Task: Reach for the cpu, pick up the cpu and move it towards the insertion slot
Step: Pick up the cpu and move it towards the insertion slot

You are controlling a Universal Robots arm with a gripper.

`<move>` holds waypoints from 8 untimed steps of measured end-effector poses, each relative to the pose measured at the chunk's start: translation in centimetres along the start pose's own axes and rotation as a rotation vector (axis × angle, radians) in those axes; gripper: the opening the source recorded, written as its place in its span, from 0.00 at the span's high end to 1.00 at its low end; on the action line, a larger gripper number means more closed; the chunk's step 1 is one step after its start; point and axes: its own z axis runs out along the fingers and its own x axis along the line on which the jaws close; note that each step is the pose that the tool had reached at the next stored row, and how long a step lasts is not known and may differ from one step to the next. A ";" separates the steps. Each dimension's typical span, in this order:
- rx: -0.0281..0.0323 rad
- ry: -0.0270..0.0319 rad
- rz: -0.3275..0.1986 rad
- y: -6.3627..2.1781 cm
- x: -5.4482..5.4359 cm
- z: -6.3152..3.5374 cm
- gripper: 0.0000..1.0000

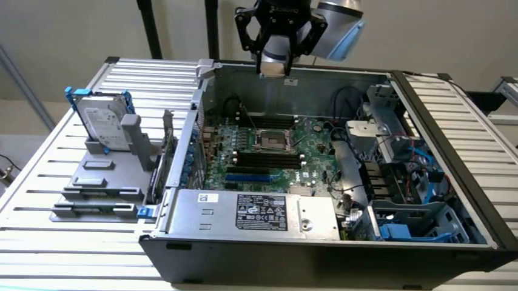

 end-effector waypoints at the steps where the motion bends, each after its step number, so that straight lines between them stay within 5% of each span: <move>1: 0.0000 0.0000 0.000 0.14 -0.2 0.11 0.45; 8: -0.0009 -0.0015 0.022 0.27 -1.4 0.93 0.45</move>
